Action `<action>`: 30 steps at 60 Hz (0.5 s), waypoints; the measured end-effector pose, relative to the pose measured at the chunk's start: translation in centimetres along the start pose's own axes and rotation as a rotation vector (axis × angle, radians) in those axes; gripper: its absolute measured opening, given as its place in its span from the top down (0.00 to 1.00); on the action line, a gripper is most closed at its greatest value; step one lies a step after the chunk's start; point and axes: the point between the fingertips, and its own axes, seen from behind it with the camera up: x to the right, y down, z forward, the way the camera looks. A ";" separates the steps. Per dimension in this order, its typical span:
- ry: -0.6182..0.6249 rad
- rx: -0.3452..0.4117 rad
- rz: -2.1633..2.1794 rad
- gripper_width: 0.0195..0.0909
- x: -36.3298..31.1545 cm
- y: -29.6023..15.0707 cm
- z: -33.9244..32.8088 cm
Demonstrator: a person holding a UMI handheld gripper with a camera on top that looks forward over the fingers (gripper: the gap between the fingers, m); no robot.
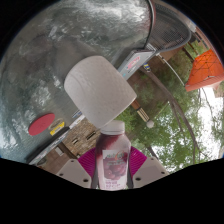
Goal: Pour water
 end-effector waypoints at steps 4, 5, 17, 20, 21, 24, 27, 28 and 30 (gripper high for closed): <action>0.019 -0.007 0.057 0.69 0.9 0.9 0.2; 0.028 -0.013 0.084 0.69 1.2 1.4 0.0; 0.004 -0.114 1.083 0.65 1.9 8.1 0.1; -0.025 -0.096 1.439 0.65 0.6 7.7 0.5; -0.031 -0.098 1.561 0.65 0.1 7.8 0.3; -0.063 -0.083 1.903 0.65 -1.2 7.1 -0.3; -0.078 -0.049 2.171 0.65 -3.1 5.0 0.1; -0.090 -0.039 2.237 0.65 -3.6 4.4 0.2; -0.135 -0.025 2.312 0.65 -4.6 3.2 0.7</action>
